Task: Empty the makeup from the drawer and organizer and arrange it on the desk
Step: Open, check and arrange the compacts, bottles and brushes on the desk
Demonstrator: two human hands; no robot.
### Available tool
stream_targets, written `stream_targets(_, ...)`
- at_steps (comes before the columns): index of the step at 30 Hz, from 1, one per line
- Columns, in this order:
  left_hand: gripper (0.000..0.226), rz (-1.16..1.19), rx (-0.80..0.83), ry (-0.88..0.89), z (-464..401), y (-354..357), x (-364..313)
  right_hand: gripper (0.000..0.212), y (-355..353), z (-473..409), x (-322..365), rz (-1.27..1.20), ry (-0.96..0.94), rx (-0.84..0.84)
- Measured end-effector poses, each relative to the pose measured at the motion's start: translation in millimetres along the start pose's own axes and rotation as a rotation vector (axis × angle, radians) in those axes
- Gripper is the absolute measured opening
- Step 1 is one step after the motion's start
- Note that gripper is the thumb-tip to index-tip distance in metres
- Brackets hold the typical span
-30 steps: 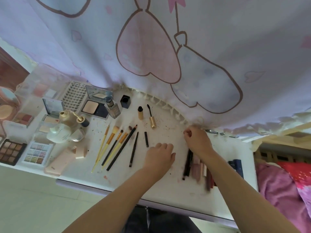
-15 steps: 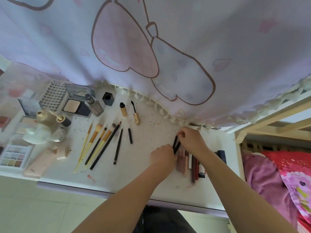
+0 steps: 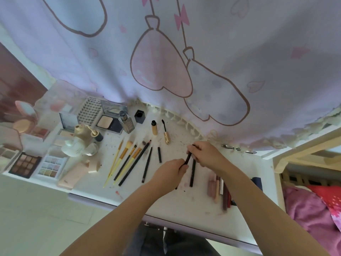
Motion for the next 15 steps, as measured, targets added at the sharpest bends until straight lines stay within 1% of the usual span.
stream_targets(2, 0.026, 0.143, 0.024, -0.053, 8.6, -18.3, 5.1, 0.027, 13.8, -2.0, 11.6, -0.107, 0.021, 0.050)
stream_targets(4, 0.029, 0.201, 0.047, -0.090, 17.6, -35.4, 10.3, 0.027, 23.7, -6.9, 22.0, -0.219, 0.043, 0.069)
stream_targets(6, 0.030, 0.174, 0.155, -0.124, 33.9, -40.9, 23.5, 0.027, 12.5, -15.7, 26.3, -0.343, 0.098, -0.047)
stream_targets(7, 0.030, 0.195, 0.215, -0.157, 45.8, -37.4, 33.3, 0.027, 0.6, -19.9, 27.5, -0.394, 0.111, -0.113)
stream_targets(8, 0.029, 0.256, 0.249, -0.209, 58.2, -32.5, 43.2, 0.027, -10.2, -23.7, 28.7, -0.405, 0.103, -0.143)
stream_targets(9, 0.028, 0.323, 0.233, -0.263, 66.5, -28.1, 53.3, 0.026, -16.0, -25.6, 29.7, -0.387, 0.083, -0.134)
stream_targets(10, 0.027, 0.372, 0.175, -0.303, 68.7, -24.4, 61.3, 0.025, -14.9, -26.1, 30.6, -0.349, 0.069, -0.101)
stream_targets(12, 0.024, 0.390, 0.014, -0.338, 58.0, -19.4, 67.9, 0.018, 5.2, -23.2, 29.0, -0.268, 0.091, -0.026)
stream_targets(13, 0.022, 0.351, -0.056, -0.336, 46.8, -19.0, 67.5, 0.015, 17.1, -20.9, 26.1, -0.243, 0.124, -0.010)
stream_targets(15, 0.024, 0.186, -0.164, -0.318, 22.6, -21.6, 61.4, 0.011, 31.8, -16.6, 17.2, -0.273, 0.193, -0.034)
Point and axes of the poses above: each hand's wrist, its own z-axis away from the middle knuckle, its own y-axis out of the palm, x = y × z, the point moved 4 cm from there along -z, towards the middle knuckle, and after that the axes turned 4 degrees about z, right-handed, at the moved point
